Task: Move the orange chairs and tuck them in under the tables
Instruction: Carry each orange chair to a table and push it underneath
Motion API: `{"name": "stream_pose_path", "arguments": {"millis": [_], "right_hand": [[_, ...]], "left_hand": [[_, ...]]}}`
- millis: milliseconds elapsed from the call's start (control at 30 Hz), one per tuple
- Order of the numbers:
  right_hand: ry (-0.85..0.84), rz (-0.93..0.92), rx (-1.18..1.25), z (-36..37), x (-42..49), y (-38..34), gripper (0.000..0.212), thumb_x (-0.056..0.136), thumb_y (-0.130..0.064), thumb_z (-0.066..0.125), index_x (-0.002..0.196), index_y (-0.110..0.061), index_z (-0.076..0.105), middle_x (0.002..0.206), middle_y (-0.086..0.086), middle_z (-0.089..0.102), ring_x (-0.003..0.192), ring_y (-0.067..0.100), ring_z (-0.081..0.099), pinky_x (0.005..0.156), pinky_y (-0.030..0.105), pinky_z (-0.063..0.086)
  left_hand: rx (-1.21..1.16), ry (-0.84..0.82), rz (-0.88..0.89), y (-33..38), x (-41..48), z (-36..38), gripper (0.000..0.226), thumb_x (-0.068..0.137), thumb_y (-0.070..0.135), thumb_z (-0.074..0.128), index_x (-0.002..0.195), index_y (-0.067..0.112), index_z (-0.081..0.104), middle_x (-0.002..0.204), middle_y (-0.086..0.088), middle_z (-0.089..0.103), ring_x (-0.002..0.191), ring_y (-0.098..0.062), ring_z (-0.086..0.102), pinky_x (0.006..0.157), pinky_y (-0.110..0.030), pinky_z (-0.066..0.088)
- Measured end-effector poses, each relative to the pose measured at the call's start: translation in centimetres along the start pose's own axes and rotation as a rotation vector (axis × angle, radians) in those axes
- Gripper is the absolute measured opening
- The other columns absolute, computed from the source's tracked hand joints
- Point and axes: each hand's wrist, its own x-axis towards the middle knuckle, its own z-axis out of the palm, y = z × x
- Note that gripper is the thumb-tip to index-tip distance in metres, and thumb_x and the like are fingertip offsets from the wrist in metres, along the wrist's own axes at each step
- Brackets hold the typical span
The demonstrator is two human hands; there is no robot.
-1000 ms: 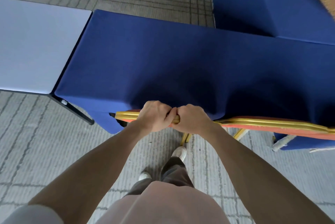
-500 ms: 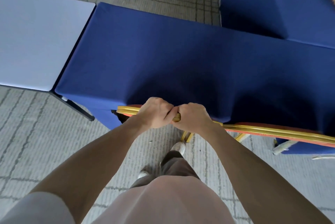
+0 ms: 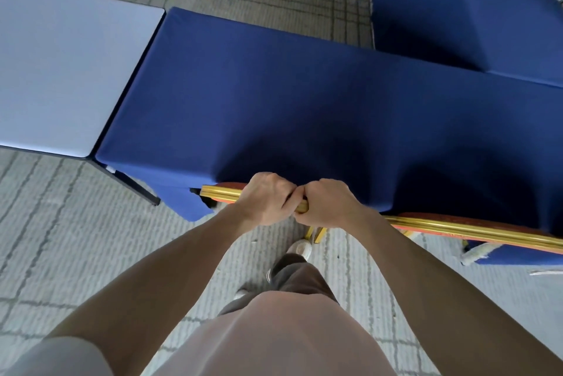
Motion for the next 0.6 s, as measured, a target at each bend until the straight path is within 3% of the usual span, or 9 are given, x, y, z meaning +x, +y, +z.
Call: {"name": "stream_pose_path", "arguments": {"millis": [133,233,400,467,533,600], "right_hand": [[-0.022,0.009,0.006,0.0,0.0,0.0,0.019,0.082,-0.039,0.052,0.068,-0.028,0.048,0.063,-0.01,0.057,0.066,0.016,0.058,0.057,0.03,0.043],[-0.073,0.006,0.069,-0.5,0.2,0.5,0.019,0.079,-0.042,0.057,0.071,-0.026,0.051,0.066,-0.009,0.059,0.069,0.017,0.06,0.058,0.03,0.047],[-0.434,-0.008,0.309,-4.4,1.4,1.5,0.044,0.07,-0.057,0.074,0.085,-0.016,0.065,0.071,0.001,0.06,0.064,0.014,0.057,0.061,0.033,0.043],[-0.427,-0.048,0.42,-6.1,2.4,1.5,0.049,0.075,-0.061,0.069,0.087,-0.014,0.07,0.075,0.004,0.065,0.064,0.009,0.058,0.065,0.031,0.041],[-0.343,-0.093,0.537,-7.6,3.8,0.8,0.045,0.083,-0.062,0.065,0.094,-0.019,0.072,0.081,-0.009,0.071,0.07,0.001,0.066,0.068,0.025,0.044],[-0.269,-0.122,0.547,-9.1,5.4,-1.0,0.047,0.083,-0.07,0.06,0.096,-0.026,0.07,0.089,-0.01,0.074,0.082,0.002,0.07,0.075,0.028,0.052]], "left_hand": [[-0.004,-0.007,-0.043,0.0,0.0,0.3,0.056,0.094,0.036,0.02,0.056,0.016,0.056,0.05,0.004,0.054,0.046,-0.019,0.044,0.049,-0.027,0.024],[-0.009,-0.102,-0.083,0.4,0.3,-0.5,0.054,0.098,0.037,0.025,0.056,0.018,0.053,0.05,0.005,0.05,0.047,-0.017,0.045,0.051,-0.03,0.03],[-0.223,-0.37,-0.357,-0.1,3.3,-4.0,0.052,0.097,0.048,0.04,0.063,0.014,0.061,0.063,-0.005,0.061,0.063,-0.02,0.058,0.058,-0.036,0.046],[-0.325,-0.32,-0.446,-0.9,3.3,-5.4,0.05,0.093,0.053,0.043,0.066,0.016,0.065,0.07,-0.003,0.066,0.07,-0.021,0.062,0.062,-0.039,0.05],[-0.355,-0.242,-0.556,-1.9,2.6,-6.9,0.045,0.092,0.056,0.044,0.068,0.023,0.064,0.074,0.004,0.066,0.076,-0.018,0.062,0.06,-0.034,0.045],[-0.296,-0.168,-0.678,-2.8,1.4,-8.5,0.041,0.092,0.059,0.042,0.079,0.028,0.065,0.084,0.006,0.065,0.083,-0.018,0.06,0.063,-0.032,0.042]]}}
